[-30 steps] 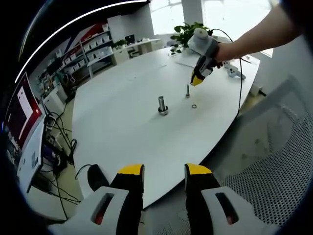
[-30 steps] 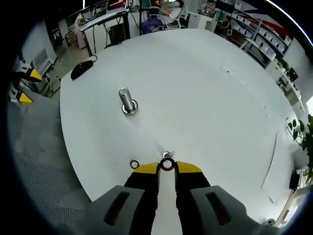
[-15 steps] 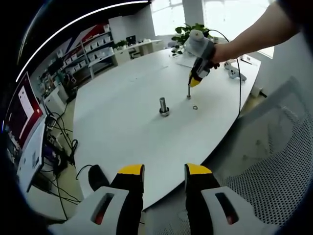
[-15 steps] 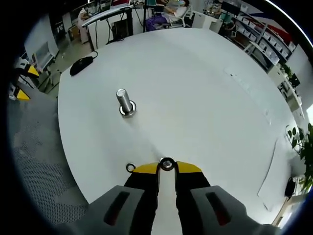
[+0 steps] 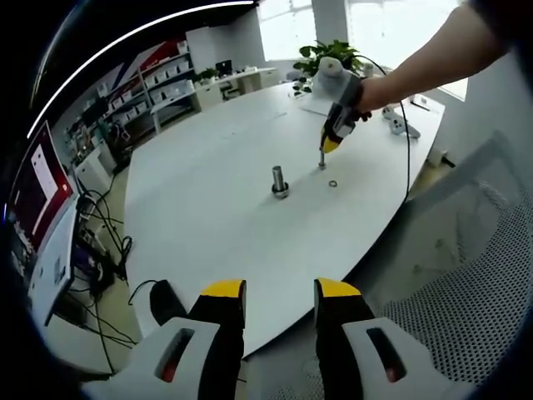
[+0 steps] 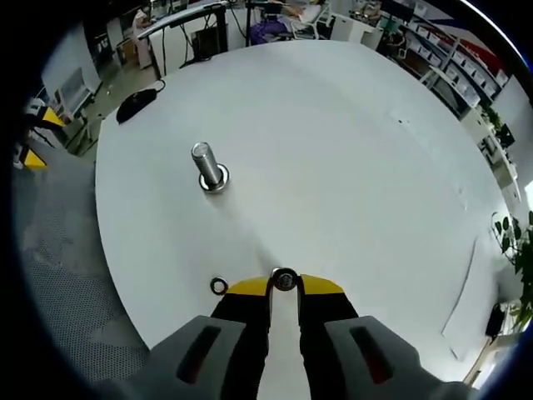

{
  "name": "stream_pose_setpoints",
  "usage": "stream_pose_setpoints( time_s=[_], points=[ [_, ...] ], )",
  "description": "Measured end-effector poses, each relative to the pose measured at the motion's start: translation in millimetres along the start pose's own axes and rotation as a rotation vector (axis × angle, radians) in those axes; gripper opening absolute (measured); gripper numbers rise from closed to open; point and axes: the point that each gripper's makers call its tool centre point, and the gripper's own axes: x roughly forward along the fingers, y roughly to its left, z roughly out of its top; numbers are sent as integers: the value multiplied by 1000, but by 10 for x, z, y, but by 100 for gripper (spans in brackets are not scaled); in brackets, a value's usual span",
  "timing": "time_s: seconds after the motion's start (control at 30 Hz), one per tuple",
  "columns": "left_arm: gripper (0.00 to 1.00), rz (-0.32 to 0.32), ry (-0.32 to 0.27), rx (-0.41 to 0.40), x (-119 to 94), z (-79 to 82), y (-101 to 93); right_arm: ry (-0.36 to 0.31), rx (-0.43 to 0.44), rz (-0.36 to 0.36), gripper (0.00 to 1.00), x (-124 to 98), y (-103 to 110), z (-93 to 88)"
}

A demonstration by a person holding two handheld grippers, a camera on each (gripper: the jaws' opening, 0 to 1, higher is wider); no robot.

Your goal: Place the washer onto the threaded stud by aligning its center hole with the stud, sliding it down to the base, and recovering from edge contact or off-axis alignment until the washer reaches the visible bottom stop.

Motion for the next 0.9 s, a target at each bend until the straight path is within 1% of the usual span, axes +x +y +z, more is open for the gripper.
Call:
stream_pose_setpoints(
  time_s=[0.13, 0.37, 0.67, 0.8, 0.9],
  points=[
    [31, 0, -2, -4, 0, 3, 2, 15, -13, 3, 14, 36, 11, -27],
    [31, -2, 0, -8, 5, -3, 4, 28, 9, 14, 14, 118, -3, -73],
    [31, -2, 3, -12, 5, -10, 6, 41, 9, 17, 14, 204, 11, -120],
    [30, -1, 2, -12, 4, -5, 9, 37, 10, 18, 14, 232, 4, -131],
    [29, -1, -6, -15, -2, 9, 12, 21, 23, 28, 14, 238, 16, -126]
  ],
)
